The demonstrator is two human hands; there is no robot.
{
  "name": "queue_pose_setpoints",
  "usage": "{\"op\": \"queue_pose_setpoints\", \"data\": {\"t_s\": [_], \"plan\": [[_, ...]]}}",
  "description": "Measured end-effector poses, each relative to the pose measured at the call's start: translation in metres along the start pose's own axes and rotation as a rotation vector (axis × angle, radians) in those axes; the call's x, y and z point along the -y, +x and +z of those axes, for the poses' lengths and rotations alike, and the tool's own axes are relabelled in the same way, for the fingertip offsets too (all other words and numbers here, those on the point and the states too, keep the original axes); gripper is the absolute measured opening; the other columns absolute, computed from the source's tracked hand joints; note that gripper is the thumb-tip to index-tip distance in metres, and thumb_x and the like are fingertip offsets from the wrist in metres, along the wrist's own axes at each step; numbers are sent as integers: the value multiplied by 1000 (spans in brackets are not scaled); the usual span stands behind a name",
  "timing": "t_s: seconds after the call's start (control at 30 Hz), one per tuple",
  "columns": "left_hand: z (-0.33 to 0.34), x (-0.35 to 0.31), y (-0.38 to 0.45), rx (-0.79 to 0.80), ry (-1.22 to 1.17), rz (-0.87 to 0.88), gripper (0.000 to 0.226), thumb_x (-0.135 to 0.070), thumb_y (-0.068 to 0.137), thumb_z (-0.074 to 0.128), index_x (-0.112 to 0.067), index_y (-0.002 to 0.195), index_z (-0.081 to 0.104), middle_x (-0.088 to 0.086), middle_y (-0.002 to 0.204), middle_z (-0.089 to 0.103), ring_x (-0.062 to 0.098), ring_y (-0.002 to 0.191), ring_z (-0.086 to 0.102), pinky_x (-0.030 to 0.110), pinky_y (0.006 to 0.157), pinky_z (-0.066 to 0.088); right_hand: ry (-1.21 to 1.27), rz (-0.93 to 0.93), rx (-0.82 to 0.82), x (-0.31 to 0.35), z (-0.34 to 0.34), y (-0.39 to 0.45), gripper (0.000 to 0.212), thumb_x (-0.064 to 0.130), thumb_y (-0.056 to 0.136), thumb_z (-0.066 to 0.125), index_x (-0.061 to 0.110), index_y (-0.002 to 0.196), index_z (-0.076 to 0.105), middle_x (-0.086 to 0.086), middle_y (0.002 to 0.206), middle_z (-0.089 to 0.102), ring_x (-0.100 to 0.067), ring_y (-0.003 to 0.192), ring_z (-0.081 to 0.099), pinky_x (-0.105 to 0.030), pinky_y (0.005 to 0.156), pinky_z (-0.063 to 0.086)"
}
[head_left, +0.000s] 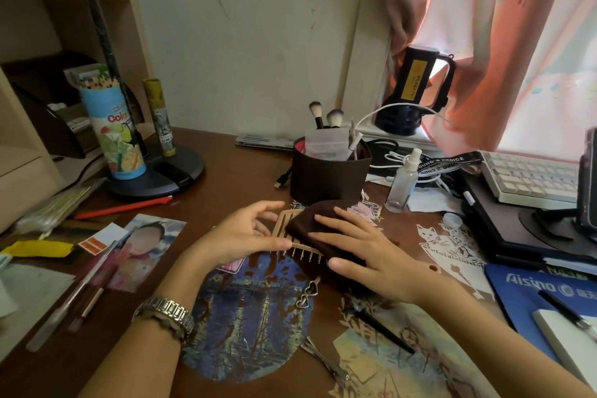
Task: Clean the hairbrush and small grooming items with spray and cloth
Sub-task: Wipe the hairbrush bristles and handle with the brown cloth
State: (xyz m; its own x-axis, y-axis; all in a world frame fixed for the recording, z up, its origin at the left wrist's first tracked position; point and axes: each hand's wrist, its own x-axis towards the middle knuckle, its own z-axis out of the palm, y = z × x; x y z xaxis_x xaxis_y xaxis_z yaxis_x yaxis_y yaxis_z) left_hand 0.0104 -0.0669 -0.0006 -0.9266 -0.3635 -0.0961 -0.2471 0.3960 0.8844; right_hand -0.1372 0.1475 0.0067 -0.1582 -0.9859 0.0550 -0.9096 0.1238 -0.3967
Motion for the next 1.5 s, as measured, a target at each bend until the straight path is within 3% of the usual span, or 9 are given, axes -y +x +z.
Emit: {"op": "queue_pose_setpoints", "data": {"t_s": [0.2,0.37,0.53,0.7,1.03,1.23,1.5], "plan": [[-1,2,-1,22,-48,25,65,-26,71,80,-31,128,50,-8,121,57,13,97,65,30,88,54,-58,-76,-10,13,2,18,60,68,87,32,42,141,35,20,153,21,-1,144,-6,-37,118,1],[-3,3,1,23,-90,16,65,-24,67,83,-28,125,53,-6,119,60,14,101,65,38,92,53,-113,-114,-70,19,6,29,63,73,83,33,40,137,39,16,145,32,-8,144,6,-35,116,12],[-4,5,1,37,-92,22,76,-39,54,86,-29,123,54,-4,120,60,14,101,65,39,91,54,-145,-114,-61,19,7,27,63,73,84,34,44,140,32,15,145,28,-8,143,5,-34,115,12],[-2,4,0,52,-45,20,64,-26,67,83,-26,124,54,-6,116,60,13,95,65,30,86,55,-108,-97,-47,12,5,18,59,71,85,38,45,138,36,18,145,27,-6,143,4,-39,116,16],[-1,1,1,50,-11,12,60,-28,68,82,-31,120,53,-11,111,59,8,92,65,22,78,55,-69,-56,-66,0,0,-6,58,70,85,41,46,138,35,22,146,23,-7,143,6,-46,116,19],[-2,1,1,42,-59,4,61,-24,64,84,-33,116,54,-11,112,59,10,94,66,26,81,56,-98,-102,-58,10,-4,5,62,68,85,42,35,137,41,17,147,31,-4,143,6,-43,116,20],[-3,4,2,35,-99,-1,65,-24,61,86,-30,119,57,-6,115,61,11,93,67,33,86,56,-121,-138,-62,17,2,24,63,72,84,38,39,138,39,17,141,34,-9,141,13,-42,113,25]]}}
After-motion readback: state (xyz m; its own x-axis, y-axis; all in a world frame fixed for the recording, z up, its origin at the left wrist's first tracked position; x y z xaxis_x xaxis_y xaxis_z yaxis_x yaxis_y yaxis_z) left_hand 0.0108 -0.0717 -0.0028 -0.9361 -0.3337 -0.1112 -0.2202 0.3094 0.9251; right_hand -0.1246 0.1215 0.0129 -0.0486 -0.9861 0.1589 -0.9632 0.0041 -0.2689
